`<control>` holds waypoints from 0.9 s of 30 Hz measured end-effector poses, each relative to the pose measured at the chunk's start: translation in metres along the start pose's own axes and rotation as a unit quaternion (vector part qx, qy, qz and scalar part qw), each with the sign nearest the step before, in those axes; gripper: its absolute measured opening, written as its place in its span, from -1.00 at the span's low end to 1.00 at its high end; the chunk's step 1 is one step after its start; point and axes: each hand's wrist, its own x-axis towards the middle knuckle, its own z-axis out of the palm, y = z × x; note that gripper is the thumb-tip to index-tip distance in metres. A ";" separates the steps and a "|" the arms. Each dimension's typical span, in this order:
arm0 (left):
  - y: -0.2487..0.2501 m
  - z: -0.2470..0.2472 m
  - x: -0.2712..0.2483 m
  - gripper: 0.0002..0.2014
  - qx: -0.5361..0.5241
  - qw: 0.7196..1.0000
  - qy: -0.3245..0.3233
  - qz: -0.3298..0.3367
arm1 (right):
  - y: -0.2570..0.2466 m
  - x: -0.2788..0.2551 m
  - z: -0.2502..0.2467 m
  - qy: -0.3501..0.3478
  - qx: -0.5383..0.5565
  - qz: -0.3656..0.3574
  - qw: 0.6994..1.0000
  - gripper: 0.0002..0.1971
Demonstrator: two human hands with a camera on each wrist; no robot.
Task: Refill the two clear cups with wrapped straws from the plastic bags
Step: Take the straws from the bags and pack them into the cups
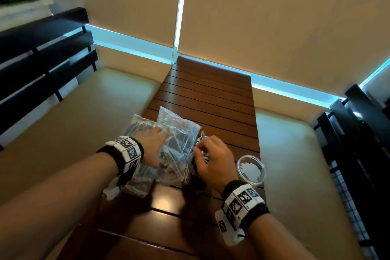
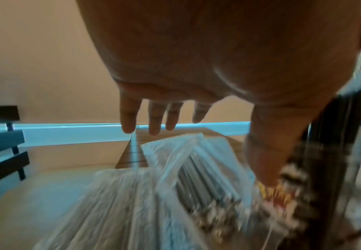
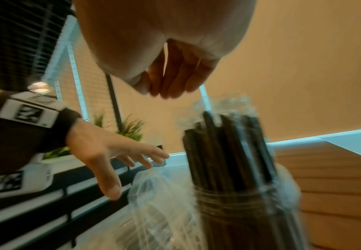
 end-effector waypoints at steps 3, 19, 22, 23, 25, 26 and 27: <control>-0.011 0.027 0.002 0.04 0.020 0.998 -0.029 -0.050 | -0.027 0.003 0.023 -0.204 -0.019 -0.042 0.978 -0.82; 0.005 0.023 -0.033 -0.93 -0.166 0.980 0.111 -0.010 | -0.040 0.042 0.135 -0.415 -0.186 0.194 0.869 -0.68; -0.002 0.028 -0.034 -0.89 -0.165 0.983 0.077 0.004 | -0.035 0.047 0.158 -0.518 -0.158 0.202 0.816 -0.61; -0.004 0.029 -0.035 -0.88 -0.162 0.984 0.072 0.007 | -0.034 0.047 0.163 -0.533 -0.189 0.193 0.802 -0.60; -0.007 0.031 -0.035 -0.84 -0.155 0.986 0.069 0.009 | -0.032 0.047 0.167 -0.561 -0.229 0.171 0.777 -0.59; -0.008 0.031 -0.036 -0.83 -0.153 0.986 0.068 0.011 | -0.032 0.049 0.165 -0.579 -0.212 0.170 0.769 -0.60; -0.010 0.032 -0.035 -0.83 -0.153 0.986 0.064 0.013 | -0.032 0.052 0.163 -0.587 -0.206 0.167 0.765 -0.61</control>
